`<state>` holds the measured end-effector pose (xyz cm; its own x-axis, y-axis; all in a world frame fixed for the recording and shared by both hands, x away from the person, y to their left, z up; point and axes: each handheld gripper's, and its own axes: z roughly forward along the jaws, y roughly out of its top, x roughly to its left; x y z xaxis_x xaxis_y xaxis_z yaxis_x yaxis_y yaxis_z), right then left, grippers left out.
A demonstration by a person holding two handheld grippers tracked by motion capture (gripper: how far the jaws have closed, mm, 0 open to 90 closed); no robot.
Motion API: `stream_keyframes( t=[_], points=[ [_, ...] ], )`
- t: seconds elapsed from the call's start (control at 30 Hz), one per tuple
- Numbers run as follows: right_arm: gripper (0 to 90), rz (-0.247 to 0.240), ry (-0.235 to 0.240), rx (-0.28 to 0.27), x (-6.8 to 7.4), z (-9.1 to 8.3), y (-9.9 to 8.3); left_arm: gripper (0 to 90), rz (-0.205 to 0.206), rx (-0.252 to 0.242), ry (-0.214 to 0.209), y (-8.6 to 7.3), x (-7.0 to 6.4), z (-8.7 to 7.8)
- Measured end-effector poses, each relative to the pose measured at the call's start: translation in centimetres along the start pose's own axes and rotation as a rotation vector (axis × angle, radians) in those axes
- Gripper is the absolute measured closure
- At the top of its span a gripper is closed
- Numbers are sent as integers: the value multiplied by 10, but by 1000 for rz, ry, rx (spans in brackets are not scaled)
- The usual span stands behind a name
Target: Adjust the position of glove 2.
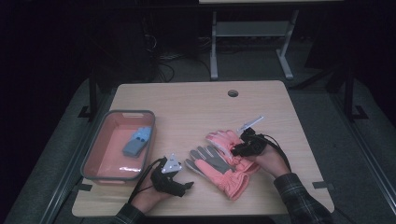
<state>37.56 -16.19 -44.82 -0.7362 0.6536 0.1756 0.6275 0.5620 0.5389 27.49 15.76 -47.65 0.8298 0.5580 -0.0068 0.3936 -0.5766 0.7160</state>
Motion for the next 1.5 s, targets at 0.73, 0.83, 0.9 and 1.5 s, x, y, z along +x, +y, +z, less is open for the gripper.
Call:
stream_keyframes(
  t=[0.73,0.83,0.9,1.5],
  points=[
    [880,-15,78,-134,-2,-43,2,126,9,1,0,0,1,0],
    [880,-14,99,-158,-3,-54,4,126,11,2,0,1,1,0],
    [880,-14,106,-172,-1,-61,6,126,16,2,1,1,1,0],
    [879,-95,188,-190,48,-81,16,126,14,3,2,1,1,0]
  ],
)
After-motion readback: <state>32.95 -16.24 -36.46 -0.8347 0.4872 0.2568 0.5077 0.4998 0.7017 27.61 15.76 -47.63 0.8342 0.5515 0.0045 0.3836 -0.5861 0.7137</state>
